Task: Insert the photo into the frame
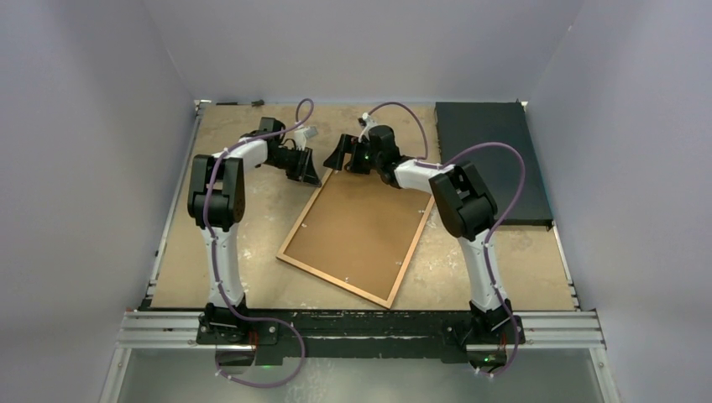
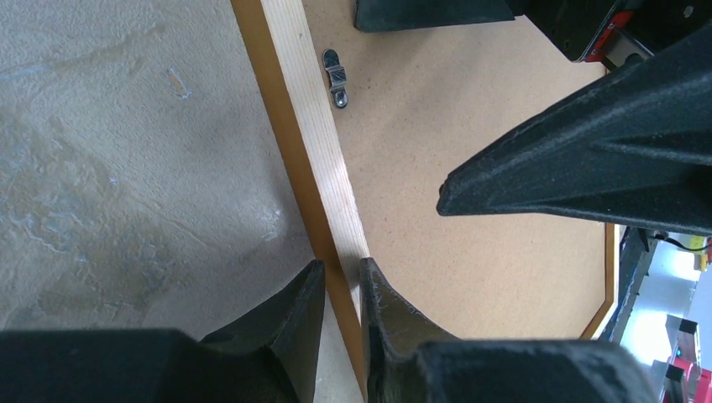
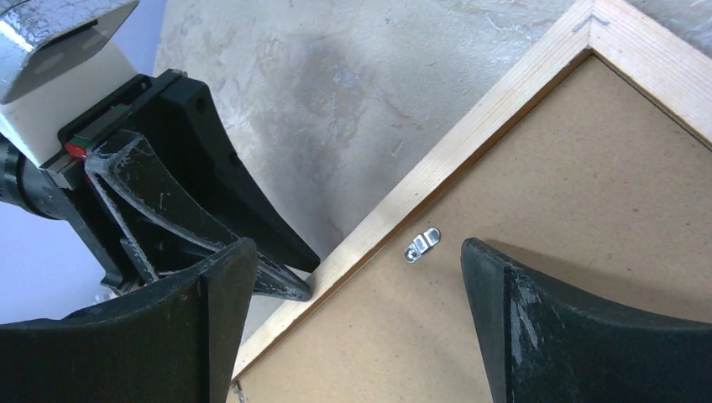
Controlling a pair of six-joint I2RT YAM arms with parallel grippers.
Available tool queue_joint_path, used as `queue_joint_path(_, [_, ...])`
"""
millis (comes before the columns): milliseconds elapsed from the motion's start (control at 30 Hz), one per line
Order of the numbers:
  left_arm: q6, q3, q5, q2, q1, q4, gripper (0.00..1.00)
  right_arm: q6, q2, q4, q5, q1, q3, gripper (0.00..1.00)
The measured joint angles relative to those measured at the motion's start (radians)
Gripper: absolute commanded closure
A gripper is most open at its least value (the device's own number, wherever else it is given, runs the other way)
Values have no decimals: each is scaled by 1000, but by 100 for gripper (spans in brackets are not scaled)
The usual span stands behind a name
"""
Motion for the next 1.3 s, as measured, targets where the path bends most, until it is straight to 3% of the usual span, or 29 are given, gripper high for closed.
queue_joint_path(900, [2,-13,4,0,2,16,83,128,34,116,-76,13,-18,10])
queue_joint_path(1300, [11,-15,3,-3,2,15,84,69,31,94,-114,-2,-12,8])
